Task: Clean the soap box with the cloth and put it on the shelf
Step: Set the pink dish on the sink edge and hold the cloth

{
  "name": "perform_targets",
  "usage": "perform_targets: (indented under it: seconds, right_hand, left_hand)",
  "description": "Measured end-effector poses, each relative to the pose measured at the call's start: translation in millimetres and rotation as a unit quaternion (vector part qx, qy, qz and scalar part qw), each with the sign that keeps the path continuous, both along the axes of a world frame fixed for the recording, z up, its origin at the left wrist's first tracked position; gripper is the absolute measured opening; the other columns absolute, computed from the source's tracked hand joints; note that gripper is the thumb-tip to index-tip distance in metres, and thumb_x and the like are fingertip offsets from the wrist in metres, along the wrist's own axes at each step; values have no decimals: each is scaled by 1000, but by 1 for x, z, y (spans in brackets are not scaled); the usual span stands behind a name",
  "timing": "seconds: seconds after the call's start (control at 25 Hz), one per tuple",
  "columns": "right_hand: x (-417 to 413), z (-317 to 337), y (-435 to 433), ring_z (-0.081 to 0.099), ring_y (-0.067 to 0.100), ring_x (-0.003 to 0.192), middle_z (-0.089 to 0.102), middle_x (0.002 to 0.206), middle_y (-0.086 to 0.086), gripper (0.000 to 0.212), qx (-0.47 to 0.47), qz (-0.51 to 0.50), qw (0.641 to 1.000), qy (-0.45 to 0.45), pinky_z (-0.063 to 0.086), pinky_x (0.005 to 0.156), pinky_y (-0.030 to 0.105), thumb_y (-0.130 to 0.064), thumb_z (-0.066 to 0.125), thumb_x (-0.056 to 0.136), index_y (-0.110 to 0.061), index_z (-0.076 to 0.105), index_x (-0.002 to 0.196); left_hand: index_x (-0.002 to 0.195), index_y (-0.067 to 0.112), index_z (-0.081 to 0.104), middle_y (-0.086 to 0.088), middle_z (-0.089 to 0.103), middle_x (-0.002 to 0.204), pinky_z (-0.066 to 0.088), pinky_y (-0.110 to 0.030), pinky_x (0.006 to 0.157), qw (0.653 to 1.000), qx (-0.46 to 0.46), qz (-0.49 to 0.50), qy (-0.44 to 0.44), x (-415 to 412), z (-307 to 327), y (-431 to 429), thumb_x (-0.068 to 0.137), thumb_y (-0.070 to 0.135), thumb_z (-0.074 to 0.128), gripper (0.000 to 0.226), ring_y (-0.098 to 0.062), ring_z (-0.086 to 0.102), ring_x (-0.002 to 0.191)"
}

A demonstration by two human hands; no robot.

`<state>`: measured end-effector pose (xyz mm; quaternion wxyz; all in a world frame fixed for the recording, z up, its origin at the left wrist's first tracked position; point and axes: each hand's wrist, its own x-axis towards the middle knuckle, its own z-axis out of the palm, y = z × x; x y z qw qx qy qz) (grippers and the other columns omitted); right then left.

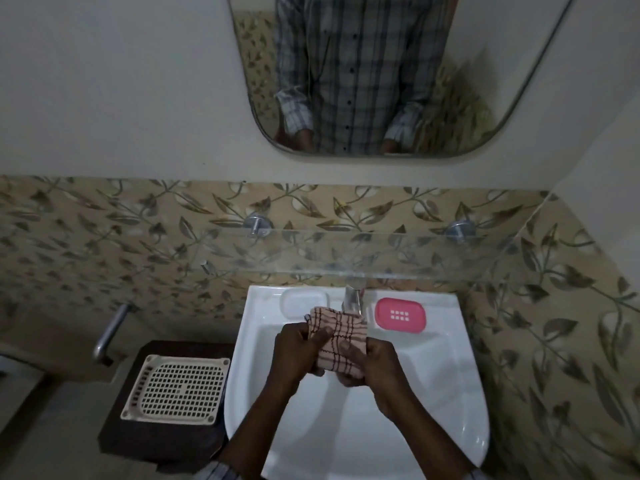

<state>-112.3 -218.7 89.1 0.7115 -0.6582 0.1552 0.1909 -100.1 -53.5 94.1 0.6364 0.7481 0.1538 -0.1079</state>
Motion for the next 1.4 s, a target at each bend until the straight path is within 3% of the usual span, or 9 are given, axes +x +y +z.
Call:
perform_targets:
  seconds: [0.12,0.24,0.32,0.48,0.64,0.96,1.16,1.32,1.4]
  right_hand:
    - [-6,-9,-2,74,24,73,77,81,6,45,-154,58,985,-58,63,73,46,-56,61,88,-14,74,98]
    - [-20,-16,-13,38,-6,136,40,150,-16,84,-304,177,900,-257,36,100,2,-70,68,74,-36,38,145]
    - [-21,-26,-18,10,-3,148,14,163,-14,104,-330,268,840,-338,17,116,9,-62,77,72,-34,19,154]
    - [-4,-22,1,70,16,103,74,112,-5,30,-138,44,958,-248,57,84,37,-18,69,88,-32,67,114]
    - [14,-20,6,70,38,91,73,104,24,30,130,-71,989,3,54,83,56,2,56,82,-5,69,109]
    - [17,-15,23,70,43,101,74,109,23,29,141,-79,986,45,52,91,64,-7,64,88,-6,68,117]
    - [15,-19,14,69,44,104,72,112,25,53,106,-2,994,29,52,92,63,16,32,82,-1,62,122]
    - [12,-22,20,68,39,106,72,114,21,58,101,-2,995,16,55,90,59,18,30,81,-5,60,124]
    - [11,-24,22,69,38,106,73,113,19,54,93,-20,995,16,57,88,54,18,34,83,-6,62,123]
  left_hand:
    - [94,6,77,-10,78,74,54,-29,48,999,-34,18,36,-4,-10,1,91,27,68,23,-23,73,59]
    - [102,1,75,-13,79,81,54,-26,51,991,-78,17,106,-1,-13,12,93,19,65,23,-20,75,64]
    - [107,-2,72,-12,79,81,55,-25,52,979,-121,15,166,7,-5,16,93,18,63,26,-18,75,63]
    - [89,-4,77,-19,76,76,53,-25,48,971,-97,-22,216,26,8,33,93,68,41,81,-20,69,54]
    - [110,18,73,-3,74,109,50,-35,89,993,-3,-40,110,29,2,50,81,81,41,76,-19,67,100]
    - [107,5,71,-16,77,104,60,-33,75,986,-142,-71,42,12,-24,27,80,2,74,28,-29,73,92]
    - [96,12,74,0,78,86,56,-26,66,991,-53,-122,27,10,-14,32,92,52,60,42,-16,73,77]
    - [68,4,52,-5,59,61,47,-39,62,988,135,-16,-80,13,-13,6,103,36,46,48,-21,57,60]
    - [77,0,64,-8,71,71,54,-41,64,996,61,38,-60,11,-19,8,105,38,41,52,-27,68,69]
